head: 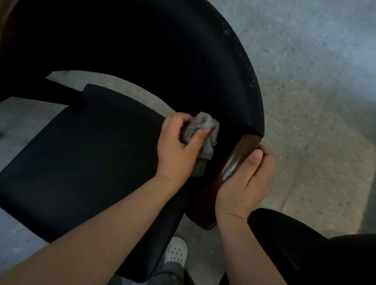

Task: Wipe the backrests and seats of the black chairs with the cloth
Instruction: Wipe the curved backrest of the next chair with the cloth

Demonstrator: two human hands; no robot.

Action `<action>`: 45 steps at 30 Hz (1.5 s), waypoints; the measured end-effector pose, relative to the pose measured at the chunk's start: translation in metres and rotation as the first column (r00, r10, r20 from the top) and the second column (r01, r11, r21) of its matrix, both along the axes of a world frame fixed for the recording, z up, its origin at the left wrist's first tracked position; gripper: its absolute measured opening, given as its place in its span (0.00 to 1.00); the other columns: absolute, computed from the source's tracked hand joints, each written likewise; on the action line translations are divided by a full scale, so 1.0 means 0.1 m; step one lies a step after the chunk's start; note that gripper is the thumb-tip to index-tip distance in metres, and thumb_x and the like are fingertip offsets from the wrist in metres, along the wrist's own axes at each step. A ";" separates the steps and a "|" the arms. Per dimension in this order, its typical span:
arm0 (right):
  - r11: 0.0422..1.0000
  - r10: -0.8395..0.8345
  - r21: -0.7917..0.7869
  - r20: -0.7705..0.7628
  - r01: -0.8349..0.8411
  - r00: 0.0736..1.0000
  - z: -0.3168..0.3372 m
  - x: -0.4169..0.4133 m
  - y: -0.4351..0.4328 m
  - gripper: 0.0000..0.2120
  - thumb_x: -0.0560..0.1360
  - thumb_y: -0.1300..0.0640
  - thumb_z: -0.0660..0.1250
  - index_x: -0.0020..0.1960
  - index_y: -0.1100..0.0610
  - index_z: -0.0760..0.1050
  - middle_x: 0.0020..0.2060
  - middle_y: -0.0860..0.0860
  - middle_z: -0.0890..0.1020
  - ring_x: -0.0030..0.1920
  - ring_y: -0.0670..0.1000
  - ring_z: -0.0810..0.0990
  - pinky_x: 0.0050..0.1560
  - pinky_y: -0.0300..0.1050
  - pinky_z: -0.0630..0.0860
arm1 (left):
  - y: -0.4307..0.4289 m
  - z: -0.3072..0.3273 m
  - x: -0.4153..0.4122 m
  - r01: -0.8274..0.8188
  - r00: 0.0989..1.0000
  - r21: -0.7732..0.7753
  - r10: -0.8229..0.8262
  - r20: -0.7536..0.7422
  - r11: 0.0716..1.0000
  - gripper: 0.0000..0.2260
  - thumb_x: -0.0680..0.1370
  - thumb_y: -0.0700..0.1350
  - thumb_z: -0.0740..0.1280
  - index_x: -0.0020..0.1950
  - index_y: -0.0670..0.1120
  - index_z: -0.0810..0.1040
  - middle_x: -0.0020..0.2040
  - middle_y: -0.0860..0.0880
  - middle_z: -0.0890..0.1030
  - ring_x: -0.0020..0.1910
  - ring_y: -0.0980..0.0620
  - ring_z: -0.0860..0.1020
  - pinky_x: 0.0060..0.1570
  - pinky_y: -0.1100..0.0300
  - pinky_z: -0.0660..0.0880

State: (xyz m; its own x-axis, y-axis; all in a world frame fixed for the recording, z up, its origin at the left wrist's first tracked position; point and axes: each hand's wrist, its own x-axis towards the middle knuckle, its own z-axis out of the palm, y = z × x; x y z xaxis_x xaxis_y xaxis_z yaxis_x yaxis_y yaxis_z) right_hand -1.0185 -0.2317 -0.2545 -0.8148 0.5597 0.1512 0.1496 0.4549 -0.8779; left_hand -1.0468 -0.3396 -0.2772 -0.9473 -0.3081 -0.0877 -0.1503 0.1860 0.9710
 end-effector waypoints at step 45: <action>0.998 0.066 0.014 -0.011 -0.066 0.998 0.07 -0.39 0.13 0.14 0.83 0.52 0.52 0.44 0.53 0.71 0.34 0.43 0.70 0.35 0.41 0.69 0.37 0.32 0.64 | 0.37 0.24 -0.49 -0.300 0.953 0.001 0.300 -0.043 0.954 0.06 0.78 0.46 0.68 0.48 0.47 0.73 0.49 0.47 0.73 0.42 0.67 0.72 0.41 0.77 0.67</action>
State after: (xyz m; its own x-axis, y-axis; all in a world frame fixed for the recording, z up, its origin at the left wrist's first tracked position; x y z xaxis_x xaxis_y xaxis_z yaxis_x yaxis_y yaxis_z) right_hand -1.0574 -0.2191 -0.2472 -0.8480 0.5028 0.1674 0.1093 0.4751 -0.8731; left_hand -1.0962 -0.3024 -0.2535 -0.8138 -0.5792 -0.0472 -0.1591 0.1439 0.9767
